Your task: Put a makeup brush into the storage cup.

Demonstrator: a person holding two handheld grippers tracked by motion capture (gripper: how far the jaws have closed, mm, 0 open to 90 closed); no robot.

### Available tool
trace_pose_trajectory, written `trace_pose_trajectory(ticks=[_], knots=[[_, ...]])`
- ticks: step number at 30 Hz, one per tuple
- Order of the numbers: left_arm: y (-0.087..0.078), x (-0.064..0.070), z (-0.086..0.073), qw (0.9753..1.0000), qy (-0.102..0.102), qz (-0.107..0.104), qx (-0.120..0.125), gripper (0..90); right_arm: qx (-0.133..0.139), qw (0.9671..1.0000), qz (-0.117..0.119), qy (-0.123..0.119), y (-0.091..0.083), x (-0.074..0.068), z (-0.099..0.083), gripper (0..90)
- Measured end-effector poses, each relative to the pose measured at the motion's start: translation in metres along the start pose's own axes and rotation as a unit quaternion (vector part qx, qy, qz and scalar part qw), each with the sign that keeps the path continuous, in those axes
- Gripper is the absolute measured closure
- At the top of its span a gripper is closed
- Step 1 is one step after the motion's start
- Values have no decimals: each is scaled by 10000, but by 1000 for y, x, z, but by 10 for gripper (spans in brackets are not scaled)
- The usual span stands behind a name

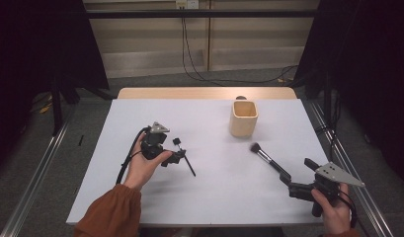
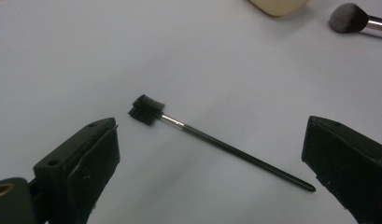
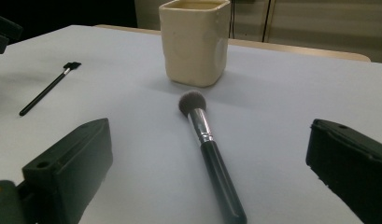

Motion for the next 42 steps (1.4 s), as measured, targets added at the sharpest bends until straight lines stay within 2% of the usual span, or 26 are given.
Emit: trace_pose_trajectory(ticks=[2,5,6,7,10,12,13,16,18,21,23,24,26,28,29,30,33,37,38,39,40,42], knots=[[2,1,2,9998,-74,-10,-169,56,3,10000,8,1,0,0,0,2],[4,-1,3,9995,-7,63,-297,60,-3,10000,0,1,0,0,0,2],[6,0,3,9990,-120,51,-436,61,-10,10000,4,26,0,0,0,2],[6,0,3,9990,-120,51,-436,61,-10,10000,4,26,0,0,0,2],[10,1,2,9975,-250,87,-655,66,-18,10000,2,30,0,0,0,2],[11,1,0,9949,-341,48,-944,75,-17,10000,3,25,0,0,0,2],[11,1,0,9949,-341,48,-944,78,-17,10000,3,25,0,0,0,2],[14,-1,-4,9910,-328,187,-1281,80,-29,10000,0,43,0,0,-1,2],[15,-2,-5,9890,-313,180,-1437,80,-27,10000,1,26,0,0,-1,2],[16,-3,-4,9875,-261,237,-1535,81,-28,10000,-3,27,0,0,-1,2],[17,-3,-2,9845,-227,312,-1709,81,-31,10000,-7,28,0,0,-1,2],[17,-3,-2,9845,-227,312,-1709,81,-36,10000,-3,22,0,0,-1,2],[19,-2,-1,9820,-206,310,-1852,85,-44,10000,2,12,0,0,-1,2],[21,-1,1,9814,-236,388,-1863,98,-45,10000,5,10,0,0,-1,2],[23,1,1,9786,-310,334,-2007,100,-44,10000,4,8,-1,0,-1,2],[23,1,1,9786,-310,334,-2007,100,-44,10000,4,8,-1,0,-1,2],[27,3,-3,9706,-358,367,-2350,98,-48,10000,6,11,0,0,-1,2],[34,5,-7,9627,-155,399,-2670,82,-57,10000,20,17,-1,0,-2,2],[35,5,-8,9606,-162,439,-2739,83,-58,10000,25,18,-1,0,-2,2],[38,6,-9,9595,-178,473,-2772,83,-56,10000,21,15,-1,0,-2,2],[38,6,-9,9595,-178,473,-2772,83,-56,10000,21,15,-1,0,-2,2],[39,7,-10,9571,-173,480,-2853,81,-71,10000,11,1,-1,1,-2,2]])
Point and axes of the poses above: each handheld gripper's, and its own axes: y roughly forward along the jaws, z roughly out of its top, x roughly to its right, the point moved 7 cm from there along y, roughly forward along the jaws, and after that the axes turned 12 degrees about x, right-handed, at the moved point
